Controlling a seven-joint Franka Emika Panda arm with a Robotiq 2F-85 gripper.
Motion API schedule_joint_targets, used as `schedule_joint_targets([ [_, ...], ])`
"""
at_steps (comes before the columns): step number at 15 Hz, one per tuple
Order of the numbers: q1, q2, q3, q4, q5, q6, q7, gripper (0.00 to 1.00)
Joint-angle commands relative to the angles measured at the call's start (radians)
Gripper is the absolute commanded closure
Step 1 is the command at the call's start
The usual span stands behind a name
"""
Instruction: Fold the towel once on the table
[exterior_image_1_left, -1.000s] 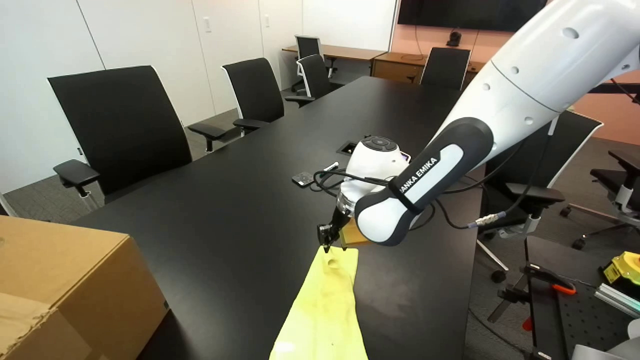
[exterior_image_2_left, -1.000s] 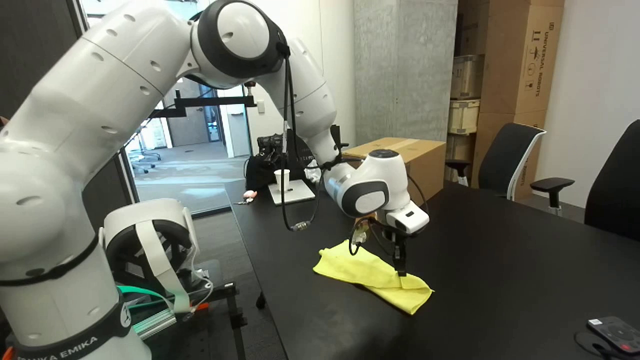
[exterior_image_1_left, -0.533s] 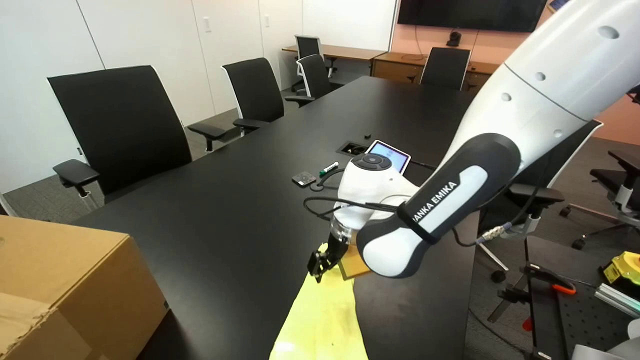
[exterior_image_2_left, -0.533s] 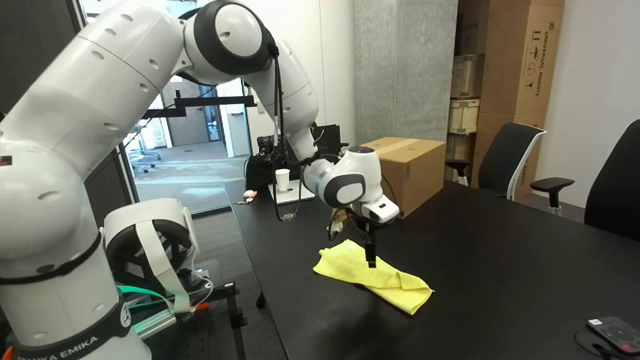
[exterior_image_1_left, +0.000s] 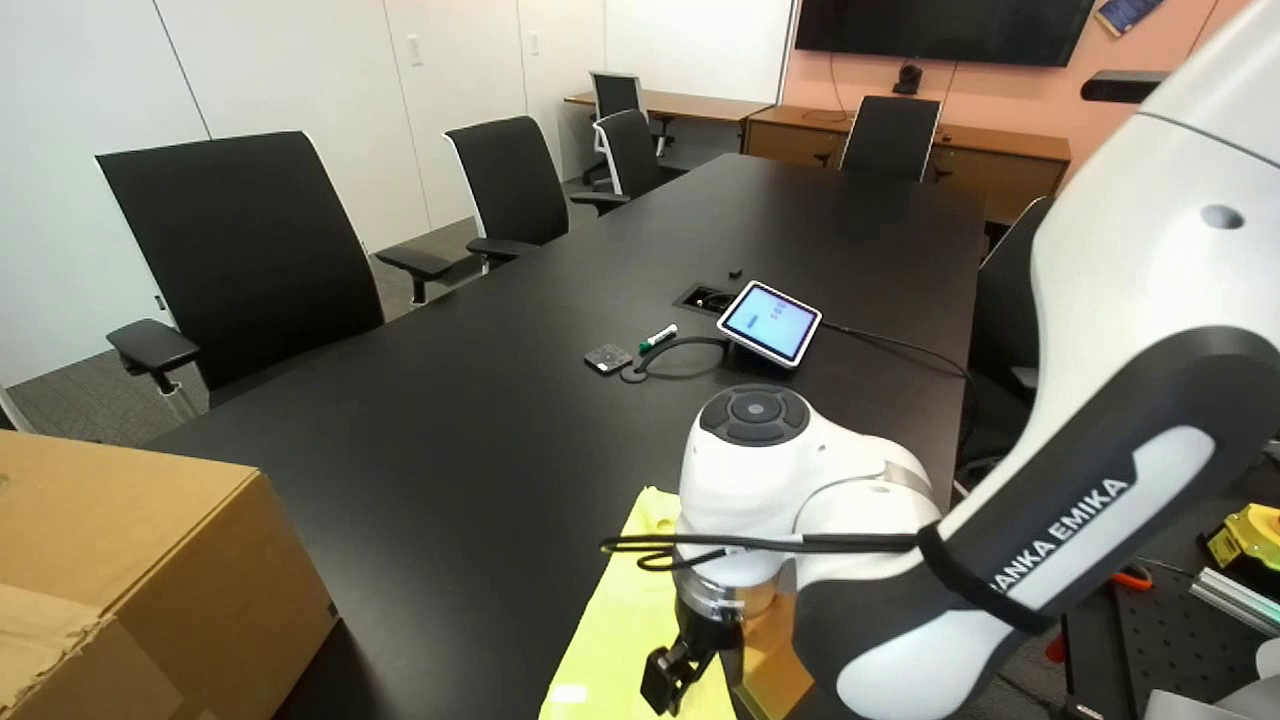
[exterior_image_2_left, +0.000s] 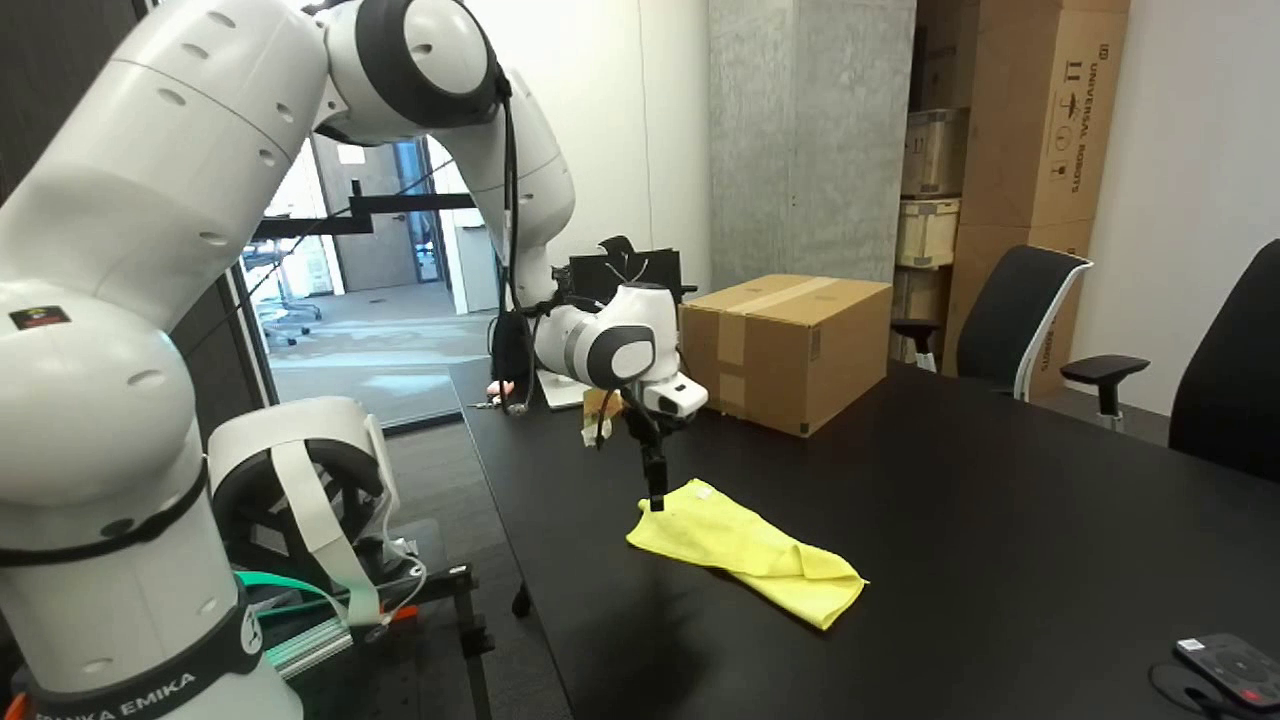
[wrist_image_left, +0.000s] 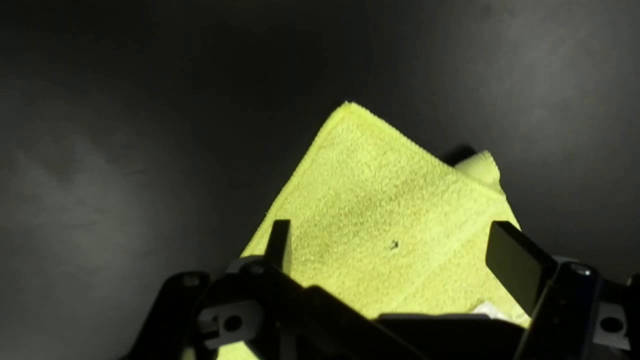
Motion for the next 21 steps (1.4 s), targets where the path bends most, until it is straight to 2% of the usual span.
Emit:
schedule_joint_targets([
  [1,0.018,-0.029,0.017,-0.058,-0.070,-0.003,-0.004,0.00],
  [7,0.045,0.003,0.025,-0.088,-0.143,0.032,-0.017,0.00],
  [13,0.100,0.055,0.001,-0.052,-0.216,0.053,-0.016,0.00],
  [21,0.151,0.096,-0.038,0.011,-0.273,0.040,-0.089,0.00],
])
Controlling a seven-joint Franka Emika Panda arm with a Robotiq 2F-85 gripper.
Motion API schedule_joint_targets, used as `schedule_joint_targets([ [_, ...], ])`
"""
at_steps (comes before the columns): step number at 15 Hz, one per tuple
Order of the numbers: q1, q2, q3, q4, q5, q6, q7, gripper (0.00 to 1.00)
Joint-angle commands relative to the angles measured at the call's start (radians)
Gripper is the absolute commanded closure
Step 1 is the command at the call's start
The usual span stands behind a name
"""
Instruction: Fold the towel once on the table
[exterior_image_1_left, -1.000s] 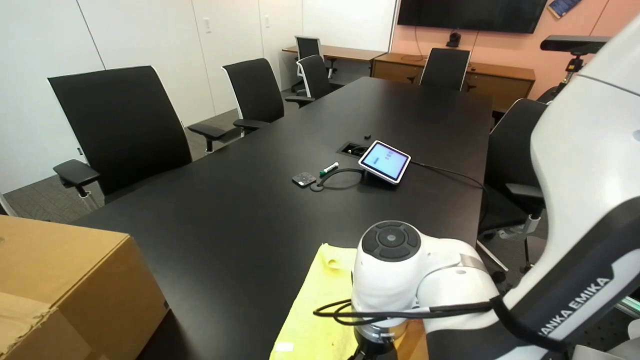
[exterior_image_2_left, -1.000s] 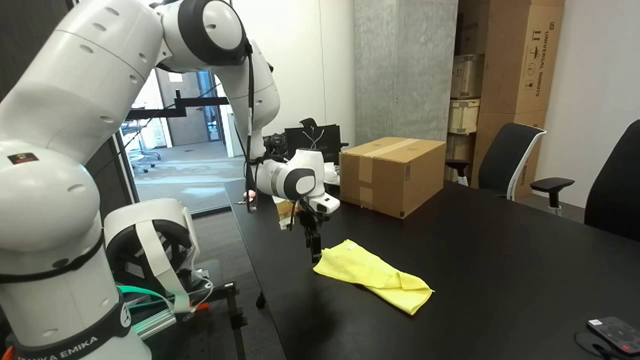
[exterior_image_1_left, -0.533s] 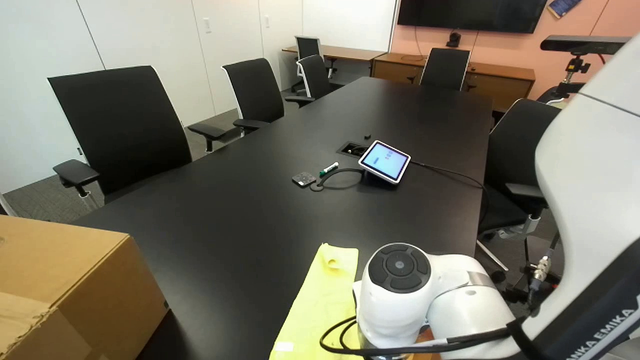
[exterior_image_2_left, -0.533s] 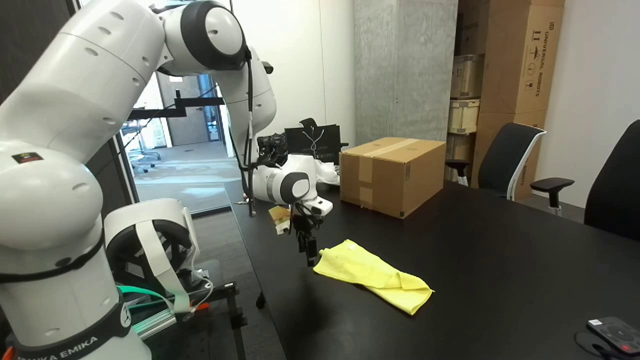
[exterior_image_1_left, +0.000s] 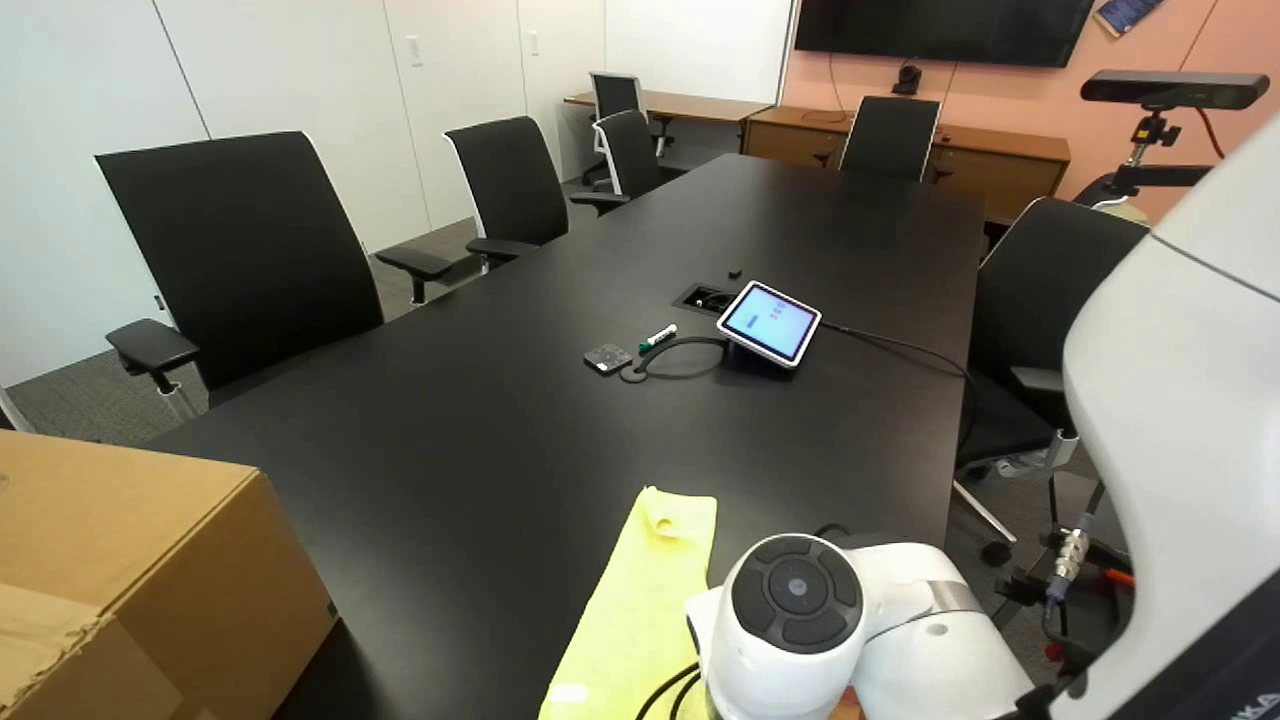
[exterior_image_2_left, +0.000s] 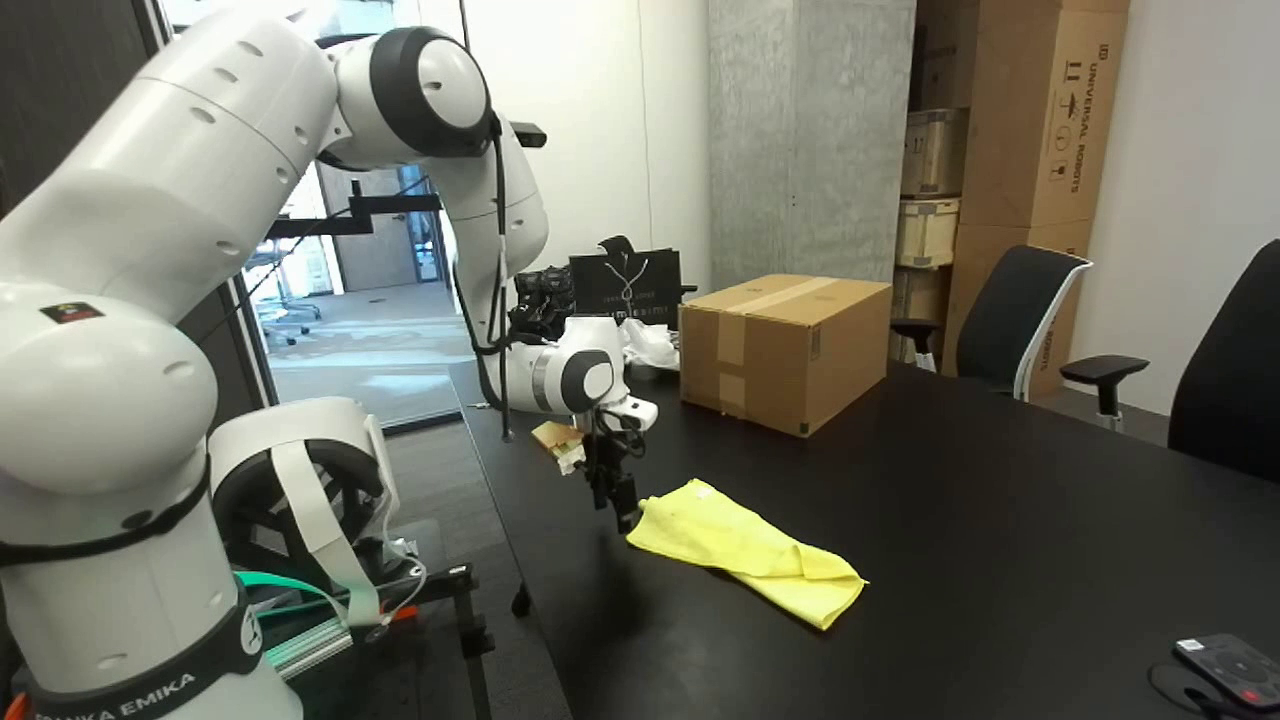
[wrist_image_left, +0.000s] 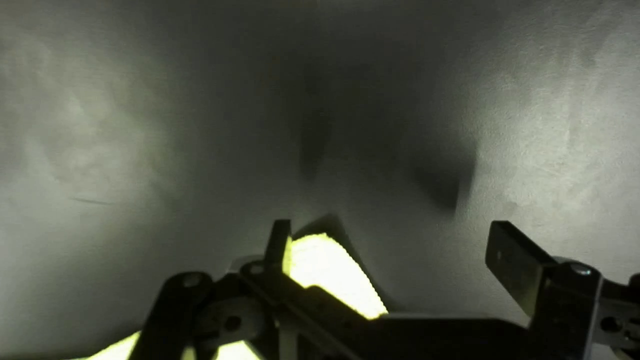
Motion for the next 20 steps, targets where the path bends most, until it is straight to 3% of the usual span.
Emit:
schedule_joint_targets([
  [1,0.023,0.018,-0.032,0.048,-0.032,-0.002,-0.057,0.00],
  [6,-0.035,0.033,0.006,0.076,-0.007,0.017,-0.169,0.00],
  [15,-0.215,0.077,0.133,0.114,0.032,0.000,-0.312,0.00],
  [20,-0.210,0.119,0.121,0.131,0.020,0.005,-0.304,0.00],
])
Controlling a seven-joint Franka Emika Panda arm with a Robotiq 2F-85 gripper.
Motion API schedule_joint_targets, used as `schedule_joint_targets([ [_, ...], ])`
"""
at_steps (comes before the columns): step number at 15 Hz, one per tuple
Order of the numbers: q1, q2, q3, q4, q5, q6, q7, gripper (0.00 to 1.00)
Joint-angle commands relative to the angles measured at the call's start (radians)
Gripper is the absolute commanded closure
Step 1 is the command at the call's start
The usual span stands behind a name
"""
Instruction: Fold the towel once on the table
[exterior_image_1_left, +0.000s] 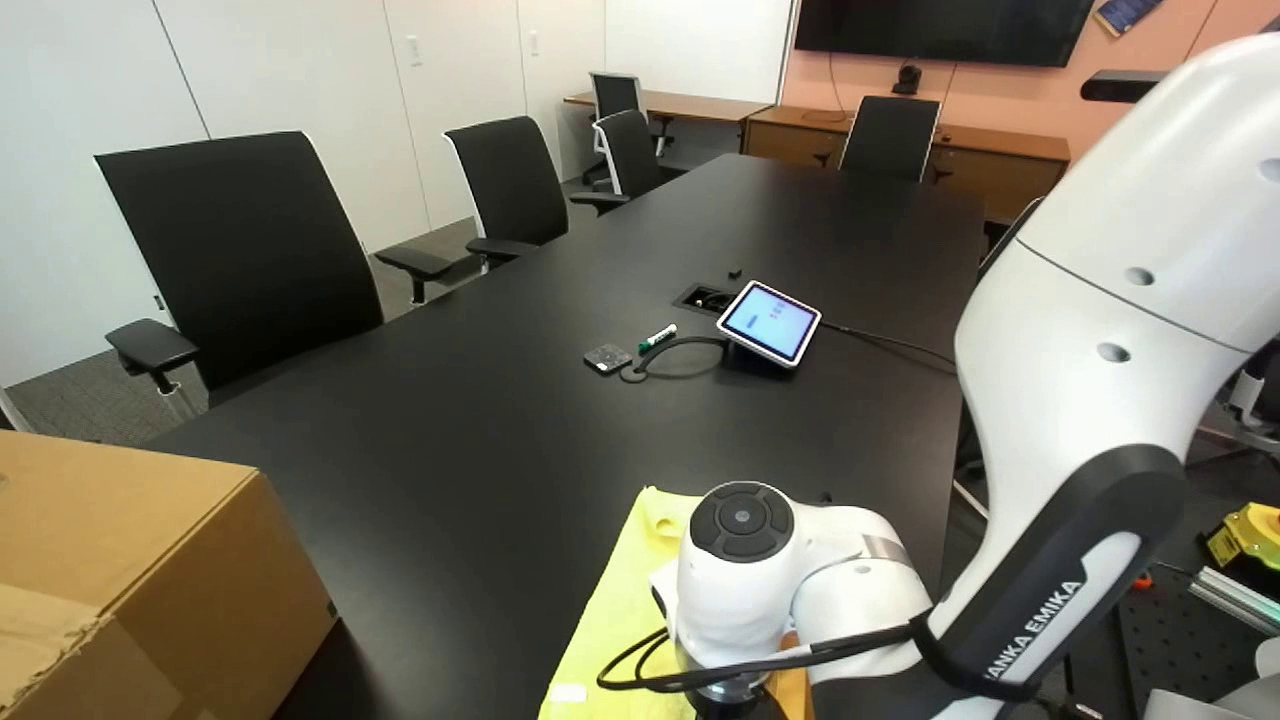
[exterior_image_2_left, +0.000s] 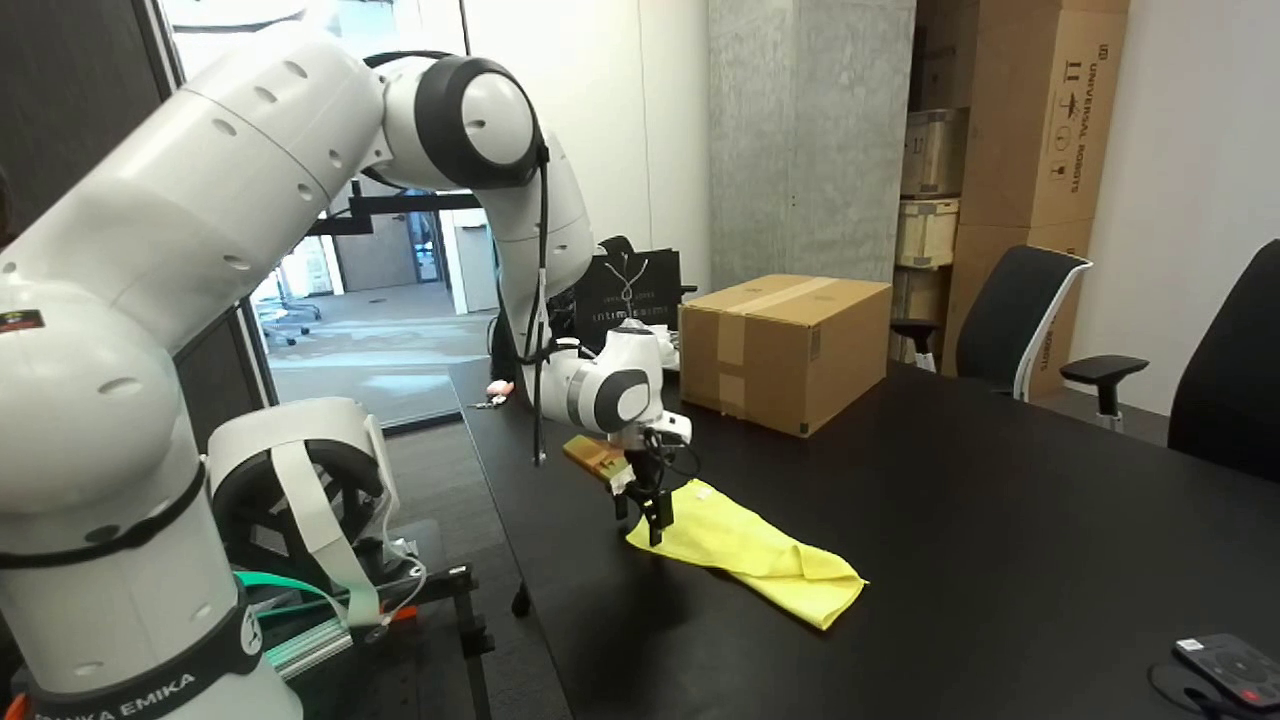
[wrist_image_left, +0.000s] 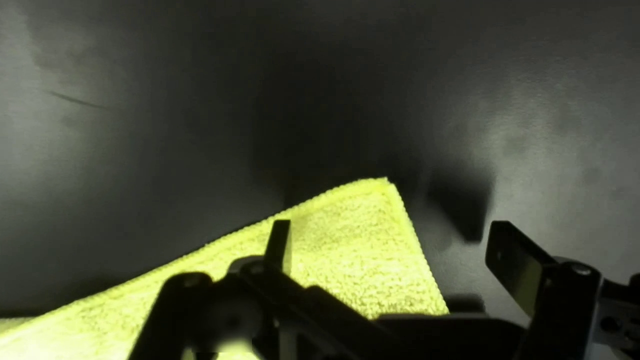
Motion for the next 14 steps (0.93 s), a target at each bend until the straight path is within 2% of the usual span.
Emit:
schedule_joint_targets([
  [1,0.013,0.040,-0.005,0.033,0.015,0.007,-0.011,0.00],
  [12,0.015,0.049,-0.011,0.045,0.018,0.006,-0.008,0.00],
  [14,0.014,0.047,-0.009,0.046,0.018,-0.001,-0.009,0.26],
])
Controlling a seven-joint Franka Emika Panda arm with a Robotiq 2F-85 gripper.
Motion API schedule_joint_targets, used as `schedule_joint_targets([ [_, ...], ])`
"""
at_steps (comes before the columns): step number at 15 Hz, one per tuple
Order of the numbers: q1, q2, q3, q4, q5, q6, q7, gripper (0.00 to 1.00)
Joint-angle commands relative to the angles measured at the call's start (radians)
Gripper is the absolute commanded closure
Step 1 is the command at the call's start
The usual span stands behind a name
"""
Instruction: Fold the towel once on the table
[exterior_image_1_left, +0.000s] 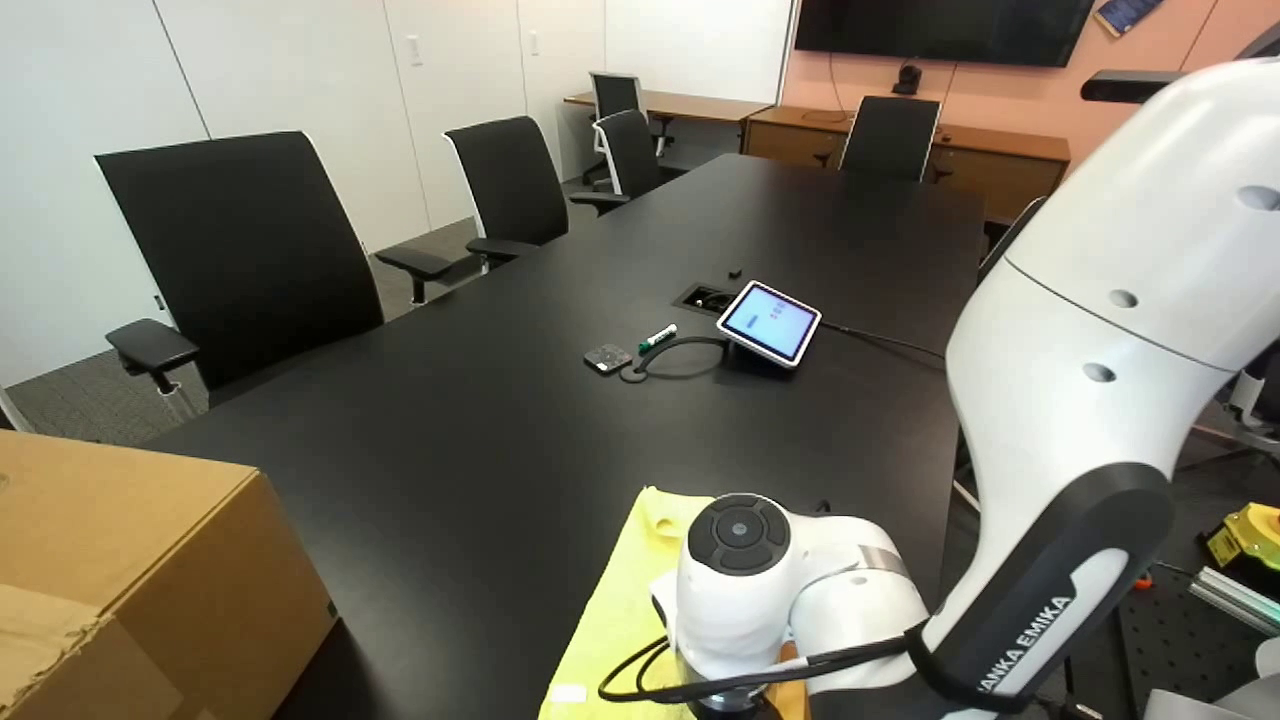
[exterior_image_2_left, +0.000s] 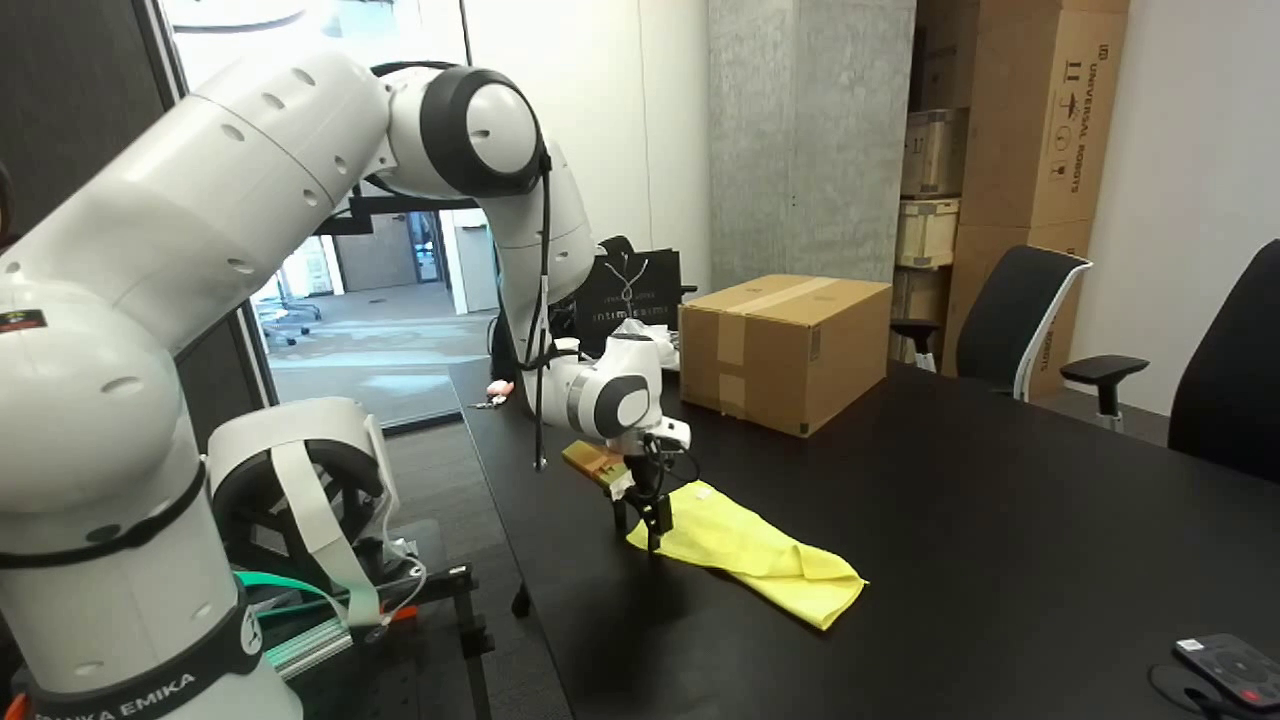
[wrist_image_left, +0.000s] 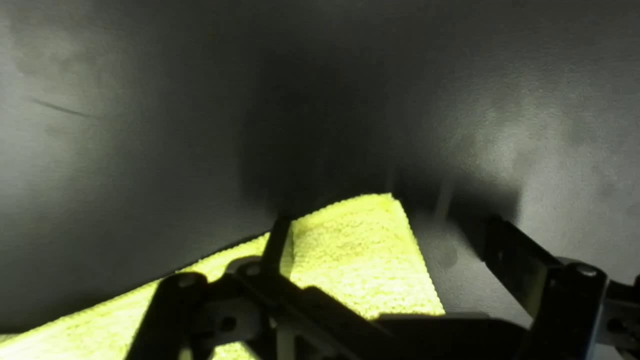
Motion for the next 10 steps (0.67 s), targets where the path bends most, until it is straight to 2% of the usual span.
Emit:
schedule_joint_targets([
  [1,0.005,0.023,-0.003,0.035,0.019,-0.003,-0.010,0.32],
  [7,0.002,0.012,-0.004,0.044,0.020,-0.023,-0.009,0.79],
  [9,0.002,0.007,-0.003,0.045,0.019,-0.033,-0.009,0.93],
  [10,0.004,0.006,-0.005,0.047,0.019,-0.039,-0.006,0.93],
])
